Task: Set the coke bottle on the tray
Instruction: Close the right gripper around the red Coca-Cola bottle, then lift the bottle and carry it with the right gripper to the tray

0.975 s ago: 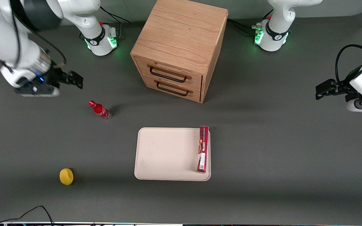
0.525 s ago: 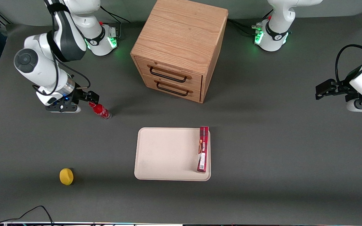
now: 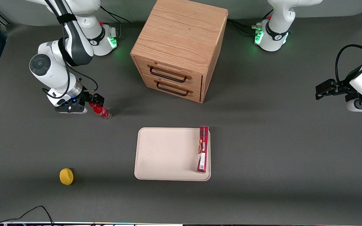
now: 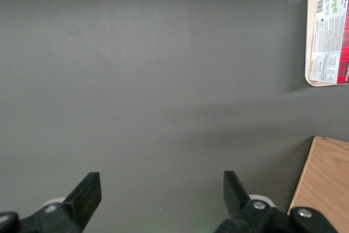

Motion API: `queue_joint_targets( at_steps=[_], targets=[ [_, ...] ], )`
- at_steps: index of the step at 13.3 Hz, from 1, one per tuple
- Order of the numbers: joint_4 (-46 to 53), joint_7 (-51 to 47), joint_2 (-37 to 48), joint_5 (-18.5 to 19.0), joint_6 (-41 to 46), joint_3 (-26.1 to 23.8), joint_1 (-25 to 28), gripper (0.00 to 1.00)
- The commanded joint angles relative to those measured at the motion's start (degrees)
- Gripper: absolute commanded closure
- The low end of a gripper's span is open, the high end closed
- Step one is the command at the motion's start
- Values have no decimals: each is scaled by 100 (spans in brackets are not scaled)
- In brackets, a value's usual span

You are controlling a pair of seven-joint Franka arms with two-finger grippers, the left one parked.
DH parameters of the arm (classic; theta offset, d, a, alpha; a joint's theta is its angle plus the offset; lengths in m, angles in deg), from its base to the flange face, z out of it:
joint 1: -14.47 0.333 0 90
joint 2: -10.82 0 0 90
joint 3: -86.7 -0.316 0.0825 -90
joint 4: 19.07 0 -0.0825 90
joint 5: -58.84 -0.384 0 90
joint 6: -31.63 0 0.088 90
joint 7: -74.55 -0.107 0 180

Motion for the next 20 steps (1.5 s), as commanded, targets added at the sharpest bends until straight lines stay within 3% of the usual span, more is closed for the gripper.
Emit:
queue_joint_targets(
  at_steps=[1,2,3,4,5,10,12,16,20],
  targets=[
    [-150,-5,83,-43,-239,0,-17,18],
    [-150,-5,74,-42,-239,0,-18,31],
    [-150,-5,74,-42,-239,0,-18,50],
    [-150,-5,74,-42,-239,0,-9,86],
    [-150,-40,66,-42,-239,9,9,100],
    [25,-5,214,-42,23,0,18,100],
    [646,-5,381,-42,1082,0,18,100],
    [2709,-23,251,-51,3255,0,26,100],
    [5599,-267,-1011,-34,4978,-228,26,100]
  ],
)
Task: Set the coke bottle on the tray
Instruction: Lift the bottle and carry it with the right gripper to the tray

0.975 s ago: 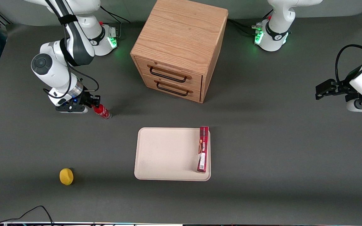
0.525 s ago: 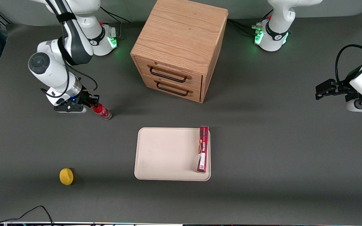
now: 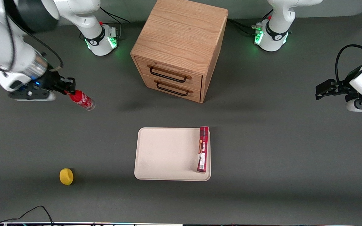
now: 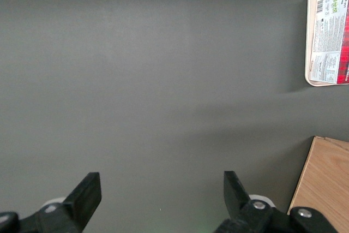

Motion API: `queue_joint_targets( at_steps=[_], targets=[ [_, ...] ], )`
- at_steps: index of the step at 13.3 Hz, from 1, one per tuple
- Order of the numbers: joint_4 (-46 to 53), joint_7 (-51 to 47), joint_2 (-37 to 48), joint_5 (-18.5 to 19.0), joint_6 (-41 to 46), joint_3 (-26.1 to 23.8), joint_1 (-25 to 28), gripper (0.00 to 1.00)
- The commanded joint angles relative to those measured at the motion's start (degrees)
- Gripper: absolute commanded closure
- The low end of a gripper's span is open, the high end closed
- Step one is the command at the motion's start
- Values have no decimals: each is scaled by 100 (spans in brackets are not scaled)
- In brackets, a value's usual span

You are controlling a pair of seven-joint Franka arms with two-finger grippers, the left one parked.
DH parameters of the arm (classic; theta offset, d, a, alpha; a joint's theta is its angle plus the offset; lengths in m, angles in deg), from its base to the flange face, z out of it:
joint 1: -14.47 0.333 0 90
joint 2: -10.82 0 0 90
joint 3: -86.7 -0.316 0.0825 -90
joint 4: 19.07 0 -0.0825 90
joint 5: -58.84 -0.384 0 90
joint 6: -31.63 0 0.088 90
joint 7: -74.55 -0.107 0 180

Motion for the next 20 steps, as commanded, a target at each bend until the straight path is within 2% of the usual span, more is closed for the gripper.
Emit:
queue_joint_targets(
  at_steps=[1,3,6,10,12,13,16,18,19,20],
  targets=[
    [2539,-611,-1644,-43,1189,-285,23,100],
    [3623,-1271,-2559,-17,1438,-610,120,100],
    [4706,-2501,-3817,262,1063,-804,409,100],
    [4779,-3820,-4811,685,-491,-980,638,100],
    [4779,-4322,-5303,1149,-1073,-998,779,100],
    [4779,-4419,-5445,1265,-1214,-1068,788,100],
    [4780,-4613,-5648,1310,-1426,-1077,867,100],
    [4771,-4675,-5684,1537,-1435,-1077,894,100],
    [4762,-4667,-5710,1625,-1435,-1077,894,15],
    [4753,-4658,-5728,1870,-1435,-1095,902,0]
  ],
)
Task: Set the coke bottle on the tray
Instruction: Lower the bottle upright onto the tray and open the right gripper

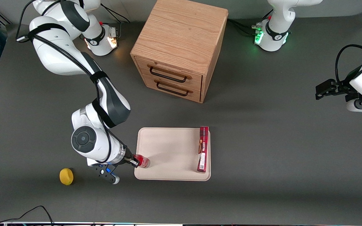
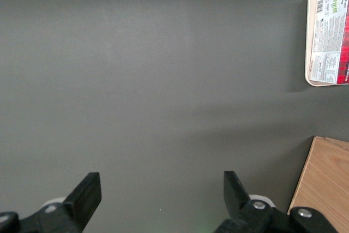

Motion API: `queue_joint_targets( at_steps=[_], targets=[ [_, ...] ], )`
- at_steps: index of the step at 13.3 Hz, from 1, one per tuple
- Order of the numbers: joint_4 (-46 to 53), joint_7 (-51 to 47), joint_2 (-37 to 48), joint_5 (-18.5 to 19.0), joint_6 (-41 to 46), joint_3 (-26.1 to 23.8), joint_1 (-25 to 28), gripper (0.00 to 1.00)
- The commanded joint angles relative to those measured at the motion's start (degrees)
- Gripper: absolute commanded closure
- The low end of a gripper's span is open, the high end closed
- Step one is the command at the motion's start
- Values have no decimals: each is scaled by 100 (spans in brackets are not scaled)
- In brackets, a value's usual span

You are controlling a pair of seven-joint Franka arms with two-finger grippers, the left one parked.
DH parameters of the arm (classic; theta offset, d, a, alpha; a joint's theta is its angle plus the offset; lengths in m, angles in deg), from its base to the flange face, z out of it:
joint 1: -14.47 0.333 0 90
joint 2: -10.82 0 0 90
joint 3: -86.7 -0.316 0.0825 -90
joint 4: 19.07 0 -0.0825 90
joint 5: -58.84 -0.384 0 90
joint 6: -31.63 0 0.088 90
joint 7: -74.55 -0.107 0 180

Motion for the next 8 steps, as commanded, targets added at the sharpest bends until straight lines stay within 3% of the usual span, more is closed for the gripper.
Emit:
queue_joint_targets(
  at_steps=[1,4,8],
  targets=[
    [262,-184,-127,504,82,-164,81,0],
    [279,113,143,505,728,-288,-15,0],
    [183,1184,1854,435,2537,-648,-392,0]
  ],
)
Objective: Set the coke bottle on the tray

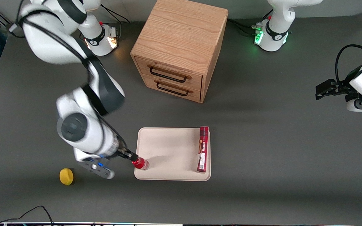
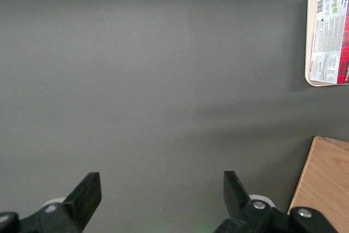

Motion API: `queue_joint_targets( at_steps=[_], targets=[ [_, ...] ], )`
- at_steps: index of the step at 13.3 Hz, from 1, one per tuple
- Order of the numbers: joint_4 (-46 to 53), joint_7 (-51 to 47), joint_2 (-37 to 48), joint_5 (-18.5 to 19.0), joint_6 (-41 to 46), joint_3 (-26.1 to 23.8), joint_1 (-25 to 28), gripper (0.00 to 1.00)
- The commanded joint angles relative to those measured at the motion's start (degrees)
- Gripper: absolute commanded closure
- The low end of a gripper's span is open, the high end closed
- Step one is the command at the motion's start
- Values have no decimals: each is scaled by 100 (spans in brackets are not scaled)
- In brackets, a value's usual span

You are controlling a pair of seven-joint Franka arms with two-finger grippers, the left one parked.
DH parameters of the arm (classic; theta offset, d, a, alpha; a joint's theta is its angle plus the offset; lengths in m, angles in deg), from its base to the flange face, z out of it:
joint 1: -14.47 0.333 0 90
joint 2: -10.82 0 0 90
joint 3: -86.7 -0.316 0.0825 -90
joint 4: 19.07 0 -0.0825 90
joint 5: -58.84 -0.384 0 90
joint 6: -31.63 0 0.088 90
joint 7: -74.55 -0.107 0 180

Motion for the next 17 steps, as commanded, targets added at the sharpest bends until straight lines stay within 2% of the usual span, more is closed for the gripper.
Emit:
queue_joint_targets(
  at_steps=[1,2,4,6,7,9,12,14,17],
  targets=[
    [-499,1068,1549,-17,1425,-226,-371,0],
    [-745,1421,2050,-183,1726,-201,-486,0],
    [-1298,1914,3017,-848,2201,183,-749,0],
    [-2375,2590,4202,-1622,2213,1288,-716,0],
    [-3095,2933,4783,-1869,2056,1685,-715,0],
    [-4580,3470,5786,-1933,1408,2083,-724,0],
    [-6263,3508,6729,-1942,335,2208,-707,0],
    [-6399,3508,6793,-1942,235,2208,-698,0],
    [-5987,3491,6565,-1933,367,2190,-698,0]
  ],
)
